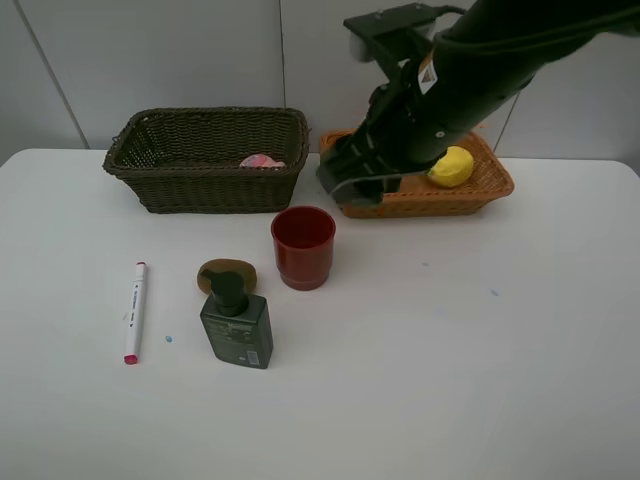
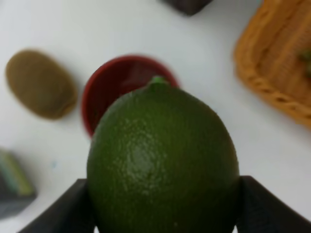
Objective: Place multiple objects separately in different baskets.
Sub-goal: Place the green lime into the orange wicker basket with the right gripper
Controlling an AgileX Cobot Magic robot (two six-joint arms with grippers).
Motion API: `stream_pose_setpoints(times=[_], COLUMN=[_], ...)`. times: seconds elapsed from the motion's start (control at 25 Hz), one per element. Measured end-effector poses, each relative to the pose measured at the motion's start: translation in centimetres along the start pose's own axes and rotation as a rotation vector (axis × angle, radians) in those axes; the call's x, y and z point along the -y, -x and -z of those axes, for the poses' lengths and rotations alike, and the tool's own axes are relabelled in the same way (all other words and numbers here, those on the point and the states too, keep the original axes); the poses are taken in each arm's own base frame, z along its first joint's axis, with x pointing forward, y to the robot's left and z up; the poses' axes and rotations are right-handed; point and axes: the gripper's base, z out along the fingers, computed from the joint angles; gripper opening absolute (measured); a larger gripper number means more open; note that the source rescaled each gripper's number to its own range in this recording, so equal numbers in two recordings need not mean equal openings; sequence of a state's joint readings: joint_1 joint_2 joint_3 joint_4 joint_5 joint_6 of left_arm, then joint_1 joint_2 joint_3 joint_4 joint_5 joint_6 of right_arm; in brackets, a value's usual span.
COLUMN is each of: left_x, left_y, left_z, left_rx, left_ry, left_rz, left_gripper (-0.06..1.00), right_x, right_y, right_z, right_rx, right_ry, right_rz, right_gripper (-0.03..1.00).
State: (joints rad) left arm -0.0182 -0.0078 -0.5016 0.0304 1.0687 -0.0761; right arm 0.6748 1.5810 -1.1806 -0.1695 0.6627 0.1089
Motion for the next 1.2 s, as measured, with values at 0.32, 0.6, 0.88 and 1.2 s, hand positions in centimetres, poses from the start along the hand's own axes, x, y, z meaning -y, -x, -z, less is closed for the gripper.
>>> stream_pose_setpoints(times=[0.32, 0.6, 0.88, 1.2], left_x=[0.0, 0.0, 0.0, 0.0], left_y=[0.0, 0.0, 0.0, 0.0], left_z=[0.0, 0.0, 0.0, 0.0], left_rx=[0.0, 0.0, 0.0, 0.0], left_ry=[0.0, 0.0, 0.0, 0.0], left_rz=[0.0, 0.0, 0.0, 0.0], left_gripper=[1.0, 1.0, 1.0, 1.0], right_x=[6.9, 11.5, 14.4, 15.6], right_y=[2.6, 3.2, 3.0, 1.4], right_z=[-0.2, -3.7, -8.2, -12.4], right_rx=[0.126, 0.126, 0.081, 0.015], right_ry=[-0.139, -0.202, -0.228, -0.229], right_rz=[-0.195, -0.278, -0.323, -0.343], right_gripper=[0.6, 0.6, 0.6, 0.6])
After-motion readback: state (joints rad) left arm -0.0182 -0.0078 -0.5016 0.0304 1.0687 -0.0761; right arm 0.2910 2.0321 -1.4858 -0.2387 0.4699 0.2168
